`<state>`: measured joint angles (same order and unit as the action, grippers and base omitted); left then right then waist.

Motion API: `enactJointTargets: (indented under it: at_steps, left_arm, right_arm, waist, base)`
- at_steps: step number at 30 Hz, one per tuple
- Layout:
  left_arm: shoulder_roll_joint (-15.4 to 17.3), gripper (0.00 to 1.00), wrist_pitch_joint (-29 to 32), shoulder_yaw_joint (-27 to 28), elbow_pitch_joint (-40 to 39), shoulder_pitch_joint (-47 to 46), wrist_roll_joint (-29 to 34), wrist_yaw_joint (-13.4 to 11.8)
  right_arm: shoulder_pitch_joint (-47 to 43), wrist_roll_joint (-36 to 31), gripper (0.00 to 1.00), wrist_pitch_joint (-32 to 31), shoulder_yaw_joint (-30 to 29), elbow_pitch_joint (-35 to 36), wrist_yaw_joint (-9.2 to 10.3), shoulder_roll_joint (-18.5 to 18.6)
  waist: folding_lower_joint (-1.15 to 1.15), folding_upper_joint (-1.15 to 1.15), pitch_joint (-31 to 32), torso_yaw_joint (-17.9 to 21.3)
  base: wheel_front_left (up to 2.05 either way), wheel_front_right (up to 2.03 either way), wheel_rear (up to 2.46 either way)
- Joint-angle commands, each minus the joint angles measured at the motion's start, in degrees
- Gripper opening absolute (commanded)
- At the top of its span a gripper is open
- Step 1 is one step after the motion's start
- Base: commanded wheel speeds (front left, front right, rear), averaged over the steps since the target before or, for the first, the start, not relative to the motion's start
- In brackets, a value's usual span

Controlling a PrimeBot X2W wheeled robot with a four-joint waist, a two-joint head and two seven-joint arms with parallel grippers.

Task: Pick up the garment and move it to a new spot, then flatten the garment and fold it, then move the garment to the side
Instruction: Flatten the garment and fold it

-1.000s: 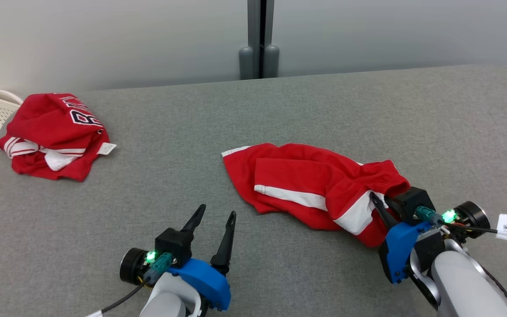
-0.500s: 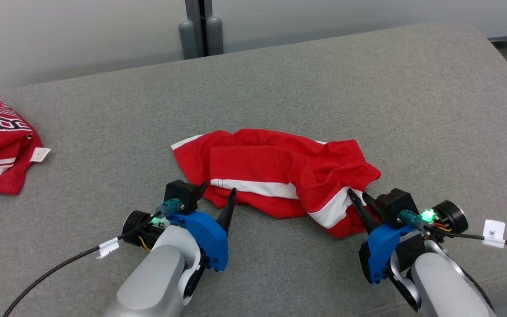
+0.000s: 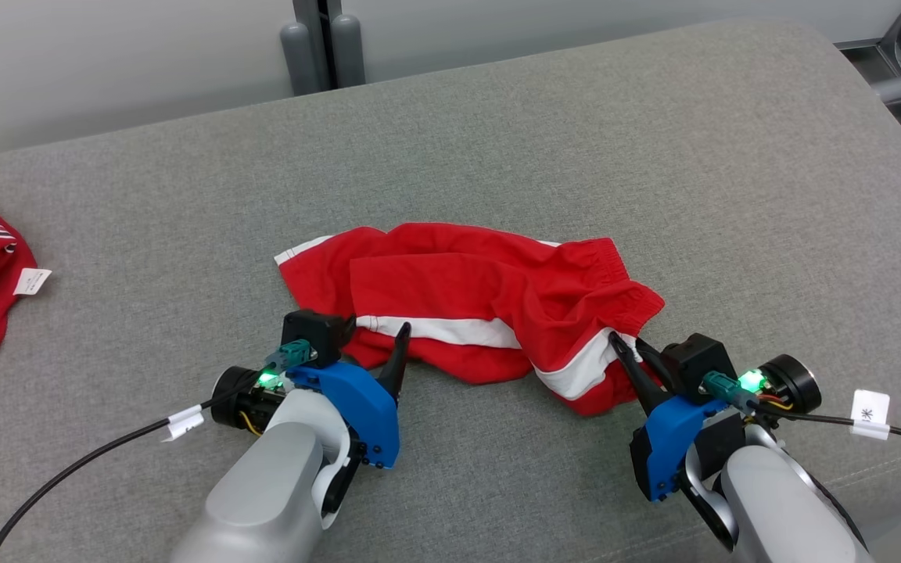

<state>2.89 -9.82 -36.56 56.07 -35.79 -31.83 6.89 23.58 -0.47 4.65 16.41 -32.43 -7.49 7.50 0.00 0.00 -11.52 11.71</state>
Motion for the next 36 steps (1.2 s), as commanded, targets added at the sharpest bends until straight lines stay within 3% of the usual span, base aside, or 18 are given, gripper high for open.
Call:
enactJointTargets:
  at_steps: [1, 2, 3, 4, 5, 8, 17, 23, 28, 36]
  left_arm:
    - [0.0, 0.96, -0.72, -0.83, 0.05, -1.3, -0.58, 0.26]
    - [0.01, 0.79, -1.02, -1.37, 0.04, -1.43, -0.86, 0.33]
    - [0.0, 0.54, -1.03, -1.99, 0.08, -1.52, -1.15, 0.32]
    - [-0.02, 0.41, -1.13, -2.46, 0.16, -1.56, -1.47, 0.38]
    - [-0.02, 0.17, -1.27, -2.79, 0.29, -1.7, -1.71, 0.42]
    - [0.01, 0.0, -1.69, -3.86, 0.74, -2.36, -2.49, 0.5]
    - [-0.02, 0.0, -3.27, -5.69, 3.68, -3.52, -2.98, 0.59]
    - [-0.01, 0.0, -5.15, -3.89, 1.75, -2.75, -3.96, -0.03]
    - [0.99, 0.0, -5.43, -0.1, -5.75, -0.63, -4.19, -0.78]
    - [4.37, 0.0, -5.44, 5.55, -21.56, 3.83, -2.94, -2.63]
  right_arm:
    - [0.81, -0.37, 0.0, 0.62, -0.13, -0.38, -0.01, -0.18]
    - [0.9, -0.38, 0.0, 0.68, -0.17, -0.53, -0.01, -0.22]
    - [0.97, -0.36, 0.0, 0.8, -0.22, -0.67, -0.01, -0.26]
    - [1.05, -0.31, 0.0, 0.95, -0.3, -0.82, -0.01, -0.28]
    - [1.14, -0.35, 0.0, 1.09, -0.36, -0.93, -0.01, -0.29]
    - [1.35, -0.43, 0.0, 1.46, -0.58, -1.17, -0.01, -0.4]
    - [2.19, -0.63, 0.0, 3.0, -1.59, -1.34, -0.01, -0.32]
    - [0.87, 5.59, 0.0, 5.1, -3.86, 0.48, -0.01, -1.15]
    - [-0.58, 11.46, 0.0, 4.8, -4.57, 6.02, -0.01, 0.17]
    - [-3.09, 15.61, 0.0, -0.38, -5.91, 19.69, -0.01, 2.6]
  waist:
    - [0.0, 0.0, -0.08, 0.07]
    - [0.0, 0.0, -0.13, 0.09]
    - [0.0, 0.0, -0.17, 0.12]
    - [0.0, 0.0, -0.2, 0.15]
    - [0.0, 0.0, -0.24, 0.18]
    - [0.0, 0.0, -0.37, 0.28]
    - [0.0, 0.0, -0.15, 0.4]
    - [0.0, 0.0, 2.68, -0.42]
    - [0.0, 0.0, 6.49, -1.66]
    - [0.0, 0.0, 12.83, -3.26]
  base:
    - [0.0, 0.0, 0.0]
    - [0.0, 0.0, 0.0]
    - [0.0, 0.0, 0.0]
    - [0.0, 0.0, 0.0]
    - [0.0, 0.0, 0.0]
    - [0.0, 0.0, 0.0]
    - [0.0, 0.0, 0.0]
    - [0.0, 0.0, 0.0]
    - [0.0, 0.0, 0.0]
    - [0.0, 0.0, 0.0]
